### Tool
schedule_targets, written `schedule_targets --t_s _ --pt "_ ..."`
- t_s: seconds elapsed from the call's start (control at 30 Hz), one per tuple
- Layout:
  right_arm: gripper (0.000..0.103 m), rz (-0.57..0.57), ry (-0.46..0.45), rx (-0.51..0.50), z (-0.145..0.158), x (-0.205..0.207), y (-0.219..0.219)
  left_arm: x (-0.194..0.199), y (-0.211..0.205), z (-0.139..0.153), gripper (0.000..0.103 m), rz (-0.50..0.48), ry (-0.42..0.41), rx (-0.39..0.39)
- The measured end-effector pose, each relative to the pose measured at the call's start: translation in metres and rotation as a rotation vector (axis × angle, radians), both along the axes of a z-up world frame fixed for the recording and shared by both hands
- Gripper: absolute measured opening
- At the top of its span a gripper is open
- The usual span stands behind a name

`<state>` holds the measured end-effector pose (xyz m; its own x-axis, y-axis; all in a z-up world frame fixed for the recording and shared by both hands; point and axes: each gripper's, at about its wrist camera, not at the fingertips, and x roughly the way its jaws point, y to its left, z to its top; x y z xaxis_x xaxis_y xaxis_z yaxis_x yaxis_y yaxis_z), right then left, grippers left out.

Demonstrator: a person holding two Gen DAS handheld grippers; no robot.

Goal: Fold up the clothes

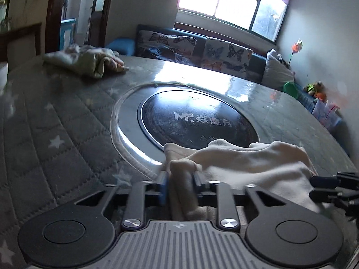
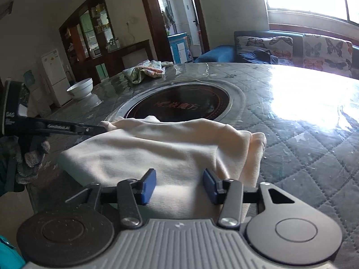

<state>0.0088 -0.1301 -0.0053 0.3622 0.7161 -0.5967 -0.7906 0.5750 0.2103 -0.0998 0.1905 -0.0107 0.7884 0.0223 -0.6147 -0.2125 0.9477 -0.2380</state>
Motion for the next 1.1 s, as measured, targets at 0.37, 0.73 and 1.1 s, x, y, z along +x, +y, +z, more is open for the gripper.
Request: schedule_targets --t_s 0.37,0.73,1.1 --pt "0.059 0.036 -0.099 -0.069 -0.003 -0.016 0.009 -0.001 -0.023 -0.005 0.008 -0.07 -0.01 0.289" --pt "0.057 0.035 -0.088 -0.056 0.028 0.002 0.022 -0.014 -0.048 0.033 0.02 -0.114 -0.1 0.277" --pt "0.056 0.049 -0.105 -0.196 0.011 0.028 0.093 -0.017 -0.111 0.006 0.044 -0.337 -0.061 0.255"
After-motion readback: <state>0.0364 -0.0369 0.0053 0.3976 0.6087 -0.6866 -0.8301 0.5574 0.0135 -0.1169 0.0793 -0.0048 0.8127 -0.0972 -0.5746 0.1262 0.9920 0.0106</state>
